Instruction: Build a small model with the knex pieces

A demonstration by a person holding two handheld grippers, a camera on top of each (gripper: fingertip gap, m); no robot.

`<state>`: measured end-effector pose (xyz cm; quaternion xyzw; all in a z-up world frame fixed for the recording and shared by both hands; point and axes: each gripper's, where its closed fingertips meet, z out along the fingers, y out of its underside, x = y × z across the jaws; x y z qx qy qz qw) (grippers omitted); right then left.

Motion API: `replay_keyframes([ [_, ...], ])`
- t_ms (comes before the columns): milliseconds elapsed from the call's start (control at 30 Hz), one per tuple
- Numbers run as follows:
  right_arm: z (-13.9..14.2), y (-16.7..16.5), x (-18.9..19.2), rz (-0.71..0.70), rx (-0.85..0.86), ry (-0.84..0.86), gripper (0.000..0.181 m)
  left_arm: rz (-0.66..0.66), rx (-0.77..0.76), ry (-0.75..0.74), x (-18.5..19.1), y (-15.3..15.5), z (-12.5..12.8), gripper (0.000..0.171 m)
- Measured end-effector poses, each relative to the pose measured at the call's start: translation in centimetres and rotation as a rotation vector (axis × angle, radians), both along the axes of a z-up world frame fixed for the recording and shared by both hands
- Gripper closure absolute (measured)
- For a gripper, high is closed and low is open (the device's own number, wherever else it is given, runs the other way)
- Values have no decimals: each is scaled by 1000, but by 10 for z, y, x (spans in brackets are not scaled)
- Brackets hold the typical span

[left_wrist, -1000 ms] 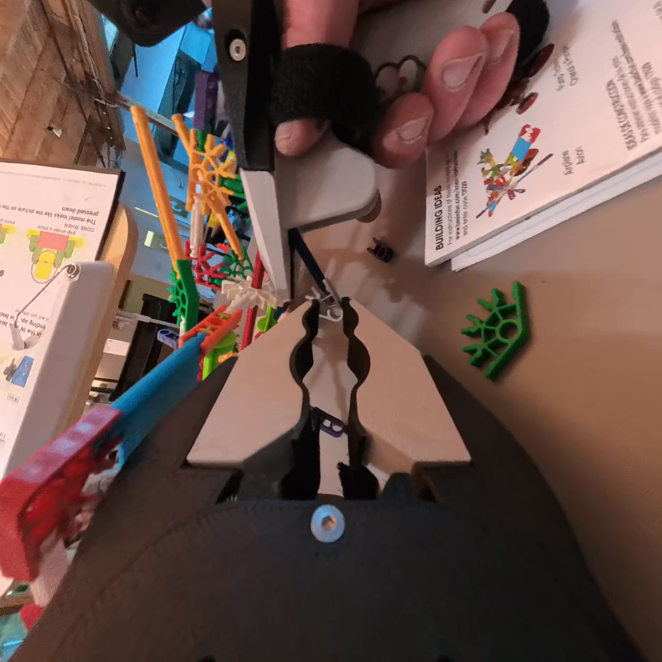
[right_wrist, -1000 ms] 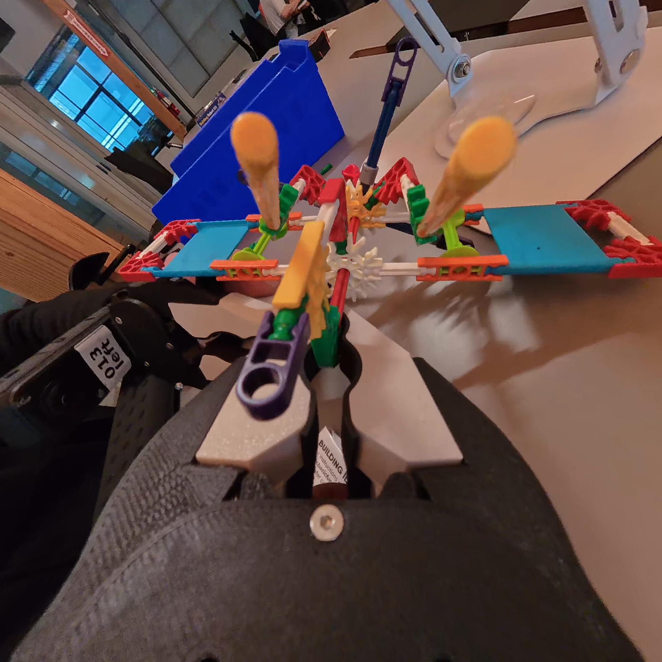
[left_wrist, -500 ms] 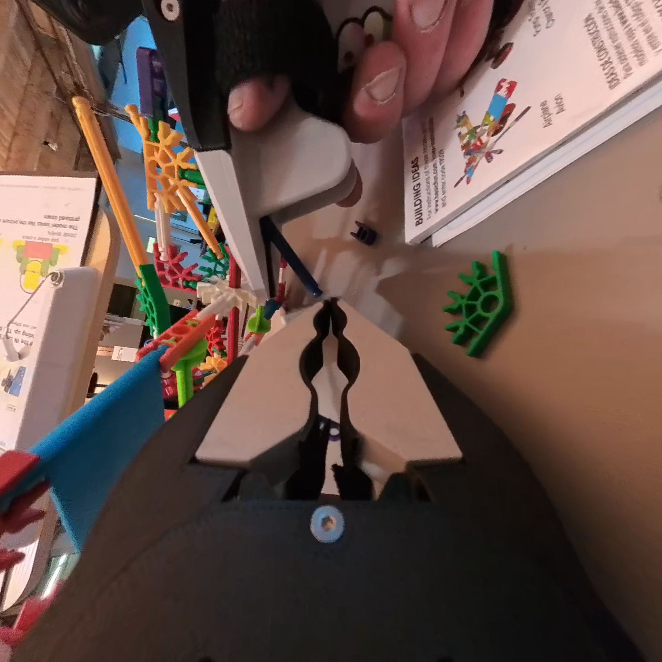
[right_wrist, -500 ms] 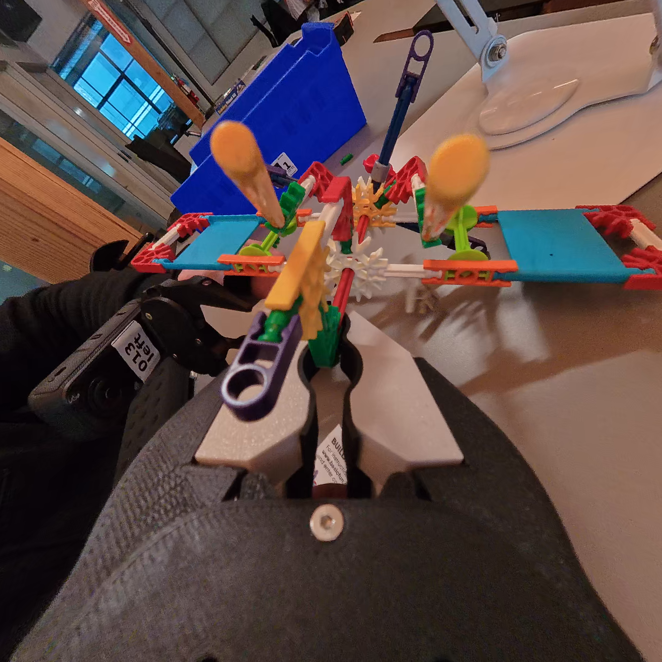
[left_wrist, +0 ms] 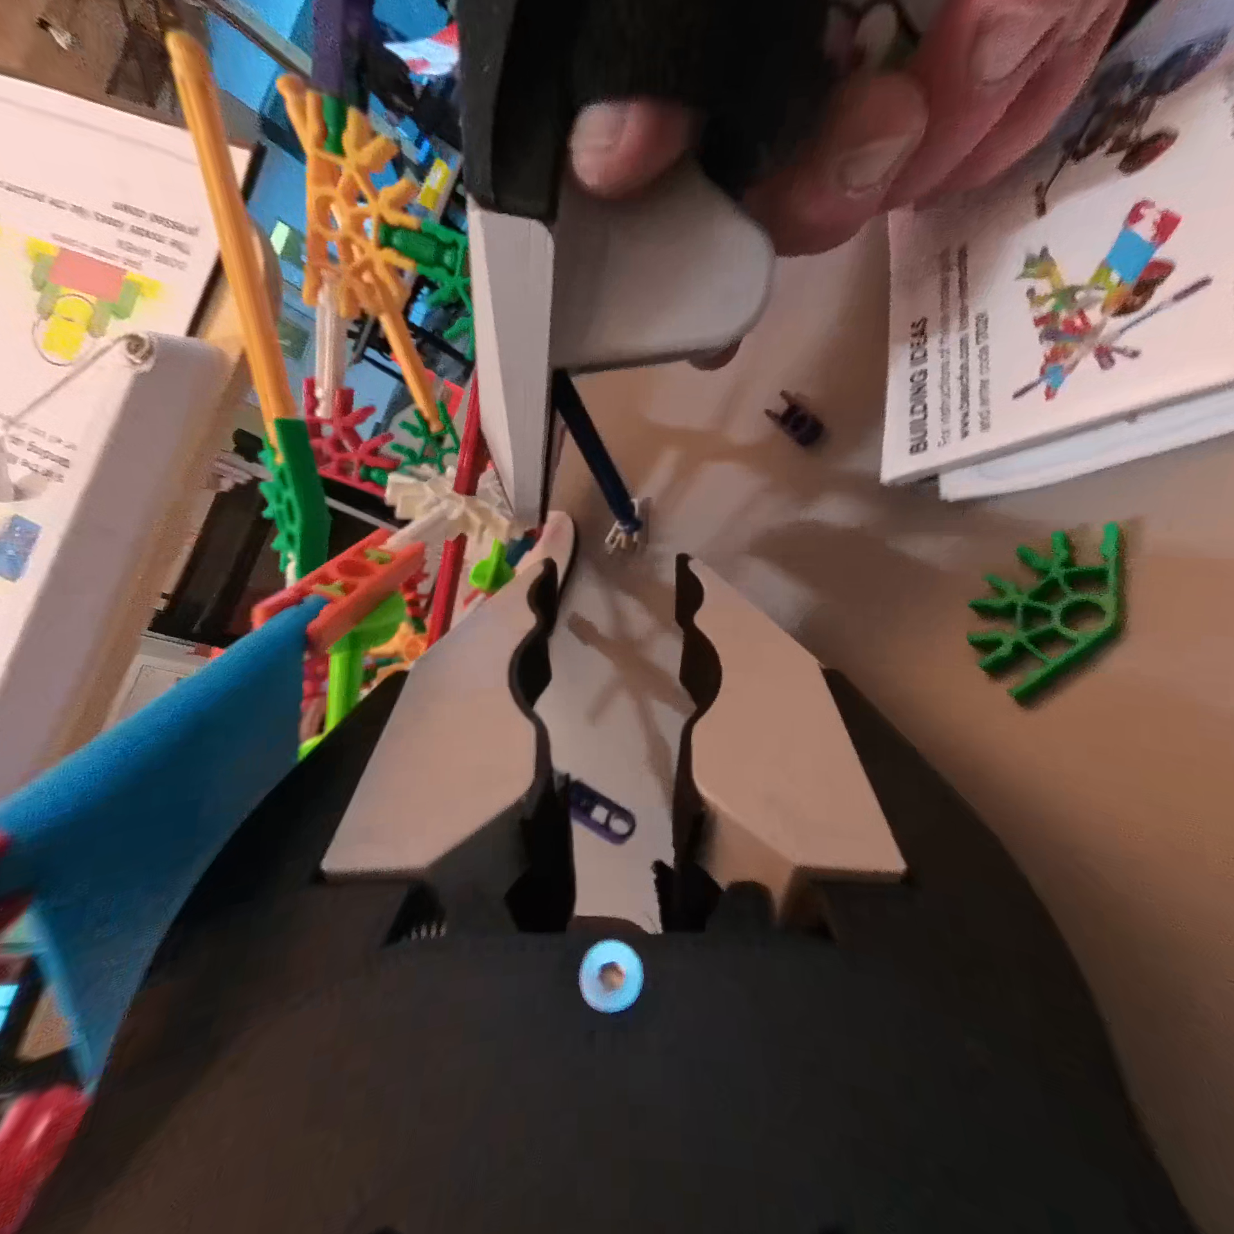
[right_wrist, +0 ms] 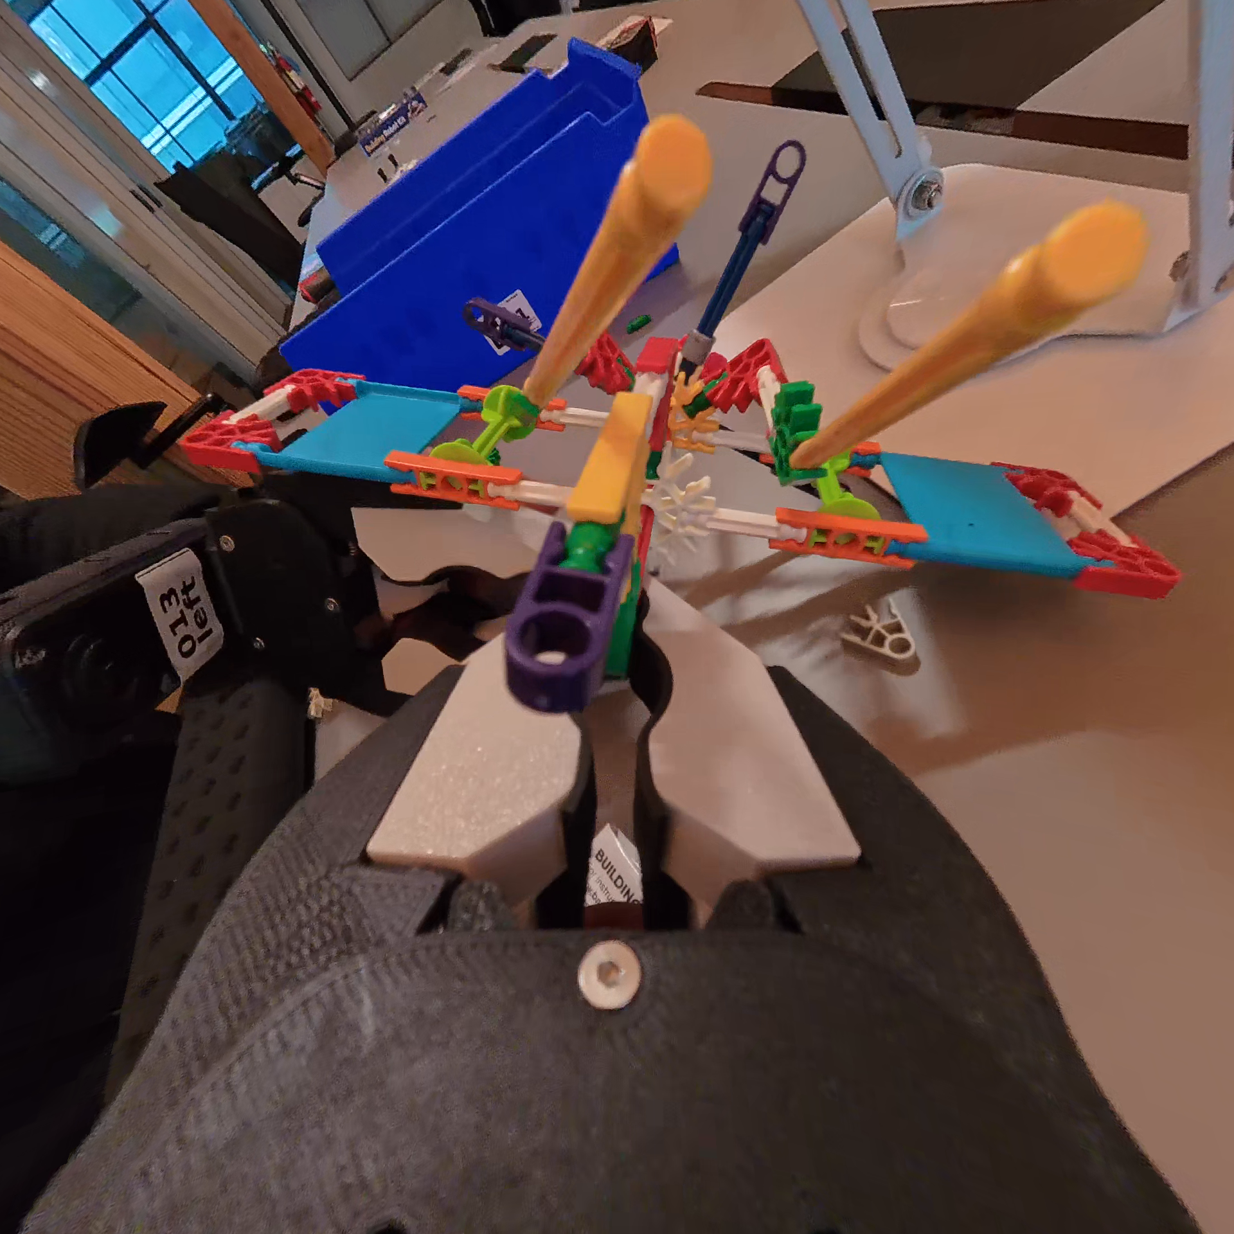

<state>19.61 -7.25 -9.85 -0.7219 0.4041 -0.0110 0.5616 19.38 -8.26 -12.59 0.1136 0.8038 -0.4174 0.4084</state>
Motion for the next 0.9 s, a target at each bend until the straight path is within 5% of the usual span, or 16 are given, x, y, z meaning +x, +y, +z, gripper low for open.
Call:
replay_keyframes([
  [333, 4, 20, 24, -13, -134, 57, 181, 63, -123, 154, 22, -1, 8, 166],
  [533, 17, 18, 20, 91, -196, 7, 147, 89, -161, 247, 32, 8, 8, 167],
  [600, 17, 8, 13, 153, -206, 10, 152, 90, -154, 264, 33, 8, 5, 167],
  [700, -4, -14, 10, 197, -331, -19, 159, 90, -160, 297, 34, 7, 2, 168],
  [900, -63, -46, 47, 74, -677, -107, 155, 91, -167, 312, 37, 5, 2, 168],
])
